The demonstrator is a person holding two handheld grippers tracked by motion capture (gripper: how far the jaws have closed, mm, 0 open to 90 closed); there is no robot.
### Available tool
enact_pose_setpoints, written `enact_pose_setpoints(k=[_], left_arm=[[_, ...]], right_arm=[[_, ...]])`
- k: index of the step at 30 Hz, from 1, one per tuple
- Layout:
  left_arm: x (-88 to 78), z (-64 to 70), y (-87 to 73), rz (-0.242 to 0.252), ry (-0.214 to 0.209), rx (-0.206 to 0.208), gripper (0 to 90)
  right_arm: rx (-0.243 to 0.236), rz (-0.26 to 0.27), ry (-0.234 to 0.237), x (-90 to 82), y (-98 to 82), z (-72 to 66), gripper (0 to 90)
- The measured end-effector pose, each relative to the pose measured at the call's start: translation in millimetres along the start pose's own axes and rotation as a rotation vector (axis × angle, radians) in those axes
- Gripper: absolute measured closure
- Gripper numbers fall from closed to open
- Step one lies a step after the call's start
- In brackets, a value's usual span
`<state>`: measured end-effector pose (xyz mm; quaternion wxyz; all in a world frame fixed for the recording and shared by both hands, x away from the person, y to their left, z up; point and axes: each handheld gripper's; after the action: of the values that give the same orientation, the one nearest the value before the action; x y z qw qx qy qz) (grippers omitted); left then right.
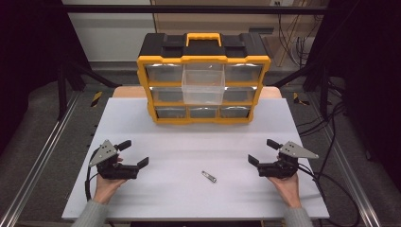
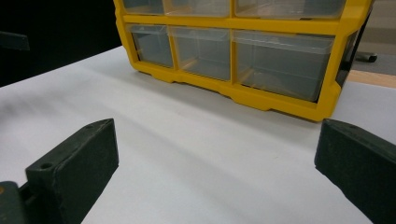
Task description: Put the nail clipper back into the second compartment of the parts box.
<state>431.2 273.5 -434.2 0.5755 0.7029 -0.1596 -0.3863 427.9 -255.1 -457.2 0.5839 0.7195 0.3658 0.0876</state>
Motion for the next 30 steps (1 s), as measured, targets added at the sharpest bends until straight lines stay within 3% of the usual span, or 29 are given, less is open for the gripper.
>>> enact_pose_setpoints(k=[16, 30], left_arm=[[-0.9, -0.9, -1.2, -0.004, -0.002, -0.004, 1.7], [-0.3, -0.8, -1.6, -0.010, 0.000, -0.004, 1.8]], right_arm=[[-0.005, -0.004, 0.006, -1.8, 2.8, -1.6, 0.6], [-0.043, -0.036, 0.025, 3.6, 8.5, -17.2, 0.5]])
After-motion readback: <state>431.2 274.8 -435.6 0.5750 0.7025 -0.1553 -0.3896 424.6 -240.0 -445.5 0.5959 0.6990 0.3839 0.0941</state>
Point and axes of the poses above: each handheld gripper's, and its own axes: x roughly forward along the jaws, y roughly out of its top, z roughly to its right, and after that the axes turned 8 degrees about x, right-handed
